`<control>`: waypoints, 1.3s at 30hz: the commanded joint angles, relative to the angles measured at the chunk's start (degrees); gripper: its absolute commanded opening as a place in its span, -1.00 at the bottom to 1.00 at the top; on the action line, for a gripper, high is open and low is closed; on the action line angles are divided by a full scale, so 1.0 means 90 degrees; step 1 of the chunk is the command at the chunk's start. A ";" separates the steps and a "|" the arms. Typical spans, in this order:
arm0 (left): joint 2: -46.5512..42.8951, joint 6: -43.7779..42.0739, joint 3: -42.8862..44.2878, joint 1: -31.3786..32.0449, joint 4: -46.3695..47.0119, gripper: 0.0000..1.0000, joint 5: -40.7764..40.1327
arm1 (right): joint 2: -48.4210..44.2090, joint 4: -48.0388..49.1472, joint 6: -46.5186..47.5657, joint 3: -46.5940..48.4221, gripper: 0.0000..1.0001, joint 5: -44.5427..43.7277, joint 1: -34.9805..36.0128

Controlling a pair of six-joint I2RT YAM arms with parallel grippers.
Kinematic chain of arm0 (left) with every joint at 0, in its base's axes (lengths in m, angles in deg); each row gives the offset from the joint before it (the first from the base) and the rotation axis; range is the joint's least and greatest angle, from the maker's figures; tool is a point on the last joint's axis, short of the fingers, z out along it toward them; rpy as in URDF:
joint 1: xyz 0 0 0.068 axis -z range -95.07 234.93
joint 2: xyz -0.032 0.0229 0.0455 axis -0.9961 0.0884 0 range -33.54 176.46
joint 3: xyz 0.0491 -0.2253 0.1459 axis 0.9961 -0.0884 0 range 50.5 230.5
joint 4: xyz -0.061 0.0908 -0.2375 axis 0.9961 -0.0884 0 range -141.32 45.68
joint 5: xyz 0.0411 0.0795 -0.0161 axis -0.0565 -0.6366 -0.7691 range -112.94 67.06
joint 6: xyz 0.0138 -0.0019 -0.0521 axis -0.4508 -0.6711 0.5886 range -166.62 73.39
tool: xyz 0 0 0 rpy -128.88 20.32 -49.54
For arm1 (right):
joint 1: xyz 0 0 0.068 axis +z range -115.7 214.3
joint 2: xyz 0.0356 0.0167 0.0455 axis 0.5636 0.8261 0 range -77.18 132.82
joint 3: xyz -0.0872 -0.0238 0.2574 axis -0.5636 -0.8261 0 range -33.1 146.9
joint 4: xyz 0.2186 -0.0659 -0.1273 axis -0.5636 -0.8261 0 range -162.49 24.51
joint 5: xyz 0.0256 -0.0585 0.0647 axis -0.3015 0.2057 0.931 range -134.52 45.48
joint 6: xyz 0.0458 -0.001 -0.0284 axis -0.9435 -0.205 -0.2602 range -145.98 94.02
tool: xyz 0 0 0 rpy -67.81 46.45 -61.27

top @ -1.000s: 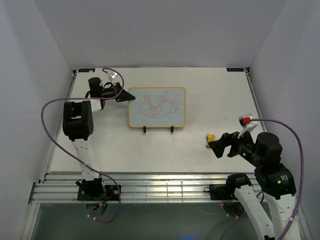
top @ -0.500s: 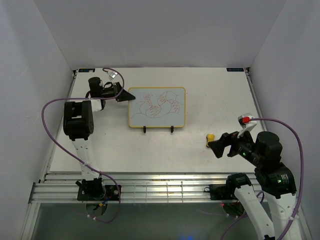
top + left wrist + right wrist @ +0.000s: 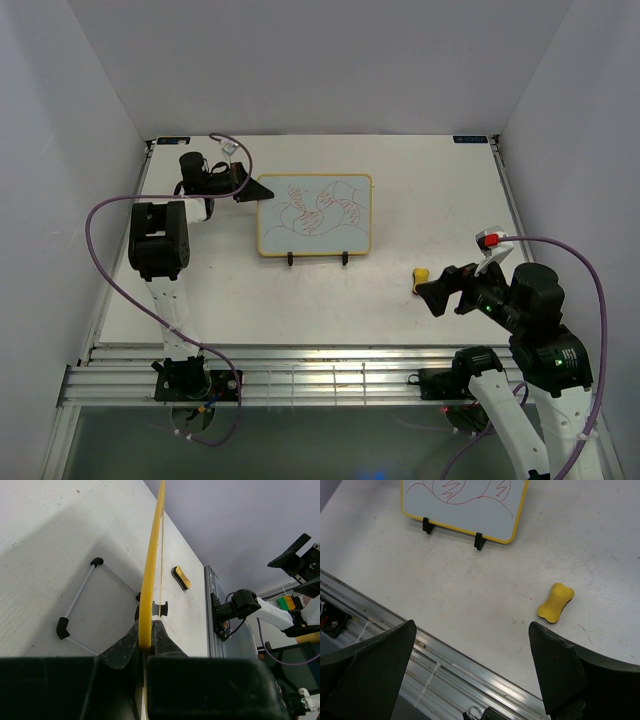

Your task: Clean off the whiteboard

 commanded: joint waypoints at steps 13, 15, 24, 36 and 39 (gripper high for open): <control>-0.0879 0.1833 -0.0201 0.0008 0.2499 -1.00 -0.0377 | 0.0138 -0.0085 -0.0355 -0.0272 0.87 -0.0732 0.0029; -0.0997 0.2127 -0.0230 0.0037 0.3024 -1.00 -0.0427 | 0.0168 -0.0046 -0.0462 -0.0350 0.82 -0.0946 0.0029; -0.0939 0.4735 -0.0133 0.0095 0.5771 -1.00 -0.0574 | 0.0411 0.0295 -0.1067 -0.0809 0.80 -0.1620 0.0029; -0.2568 0.4795 -0.1742 0.0486 0.3372 -1.00 -0.1355 | 0.1983 0.0852 -0.1801 -0.0683 0.80 -0.2489 0.0029; -0.2998 0.4892 -0.2588 0.0496 0.2697 -1.00 -0.1345 | 0.2286 0.0891 -0.1587 -0.0575 0.80 -0.2656 0.0019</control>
